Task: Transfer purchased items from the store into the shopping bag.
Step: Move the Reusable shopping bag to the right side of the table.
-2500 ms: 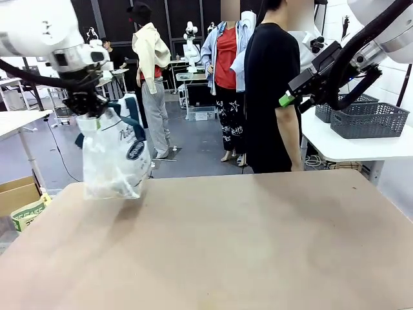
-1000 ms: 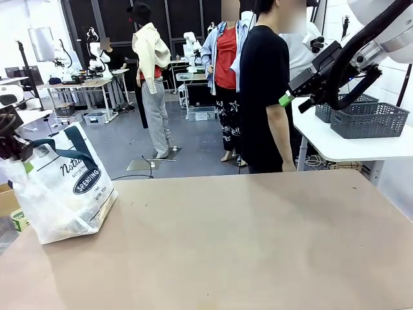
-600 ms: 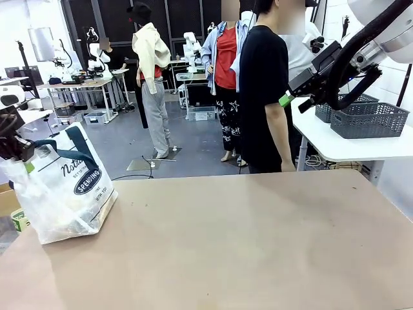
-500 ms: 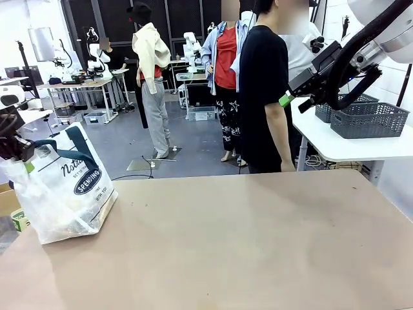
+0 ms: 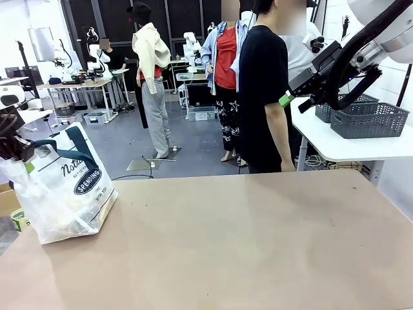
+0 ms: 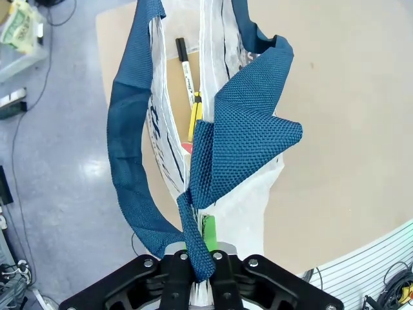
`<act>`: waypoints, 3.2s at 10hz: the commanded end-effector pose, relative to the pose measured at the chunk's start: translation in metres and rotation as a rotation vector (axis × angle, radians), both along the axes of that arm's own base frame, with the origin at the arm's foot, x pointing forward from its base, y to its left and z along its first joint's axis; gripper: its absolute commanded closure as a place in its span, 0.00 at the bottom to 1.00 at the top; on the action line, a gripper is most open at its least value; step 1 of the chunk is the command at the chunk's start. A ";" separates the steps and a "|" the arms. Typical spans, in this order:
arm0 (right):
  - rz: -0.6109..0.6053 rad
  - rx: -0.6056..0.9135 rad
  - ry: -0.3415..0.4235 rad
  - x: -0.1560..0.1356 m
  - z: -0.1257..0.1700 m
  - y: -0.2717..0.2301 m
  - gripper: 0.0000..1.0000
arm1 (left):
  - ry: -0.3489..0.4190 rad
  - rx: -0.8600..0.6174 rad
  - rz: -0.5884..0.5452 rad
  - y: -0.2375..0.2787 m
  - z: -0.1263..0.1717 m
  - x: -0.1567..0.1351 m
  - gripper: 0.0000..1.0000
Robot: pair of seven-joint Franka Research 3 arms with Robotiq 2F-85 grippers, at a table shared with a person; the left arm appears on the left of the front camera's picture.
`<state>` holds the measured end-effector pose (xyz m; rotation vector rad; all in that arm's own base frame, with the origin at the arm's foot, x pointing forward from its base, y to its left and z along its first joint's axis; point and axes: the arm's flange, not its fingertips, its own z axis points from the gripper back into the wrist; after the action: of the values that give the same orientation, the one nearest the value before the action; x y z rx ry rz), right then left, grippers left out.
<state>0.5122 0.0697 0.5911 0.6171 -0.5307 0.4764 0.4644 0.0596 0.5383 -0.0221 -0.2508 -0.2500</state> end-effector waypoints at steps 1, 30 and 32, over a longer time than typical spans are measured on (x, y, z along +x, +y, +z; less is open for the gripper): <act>-0.005 -0.014 0.023 0.002 0.002 0.001 0.00 | 0.006 -0.008 0.013 0.000 0.003 0.002 0.78; -0.005 -0.014 0.023 0.002 0.002 0.001 0.00 | -0.340 -0.451 -0.891 -0.126 0.112 -0.010 0.00; -0.005 -0.014 0.023 0.002 0.002 0.001 0.00 | -0.340 -0.451 -0.891 -0.126 0.112 -0.010 0.00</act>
<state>0.5122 0.0699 0.5909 0.6174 -0.5299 0.4762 0.4558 -0.0661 0.6489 -0.5493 -0.6262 -1.0719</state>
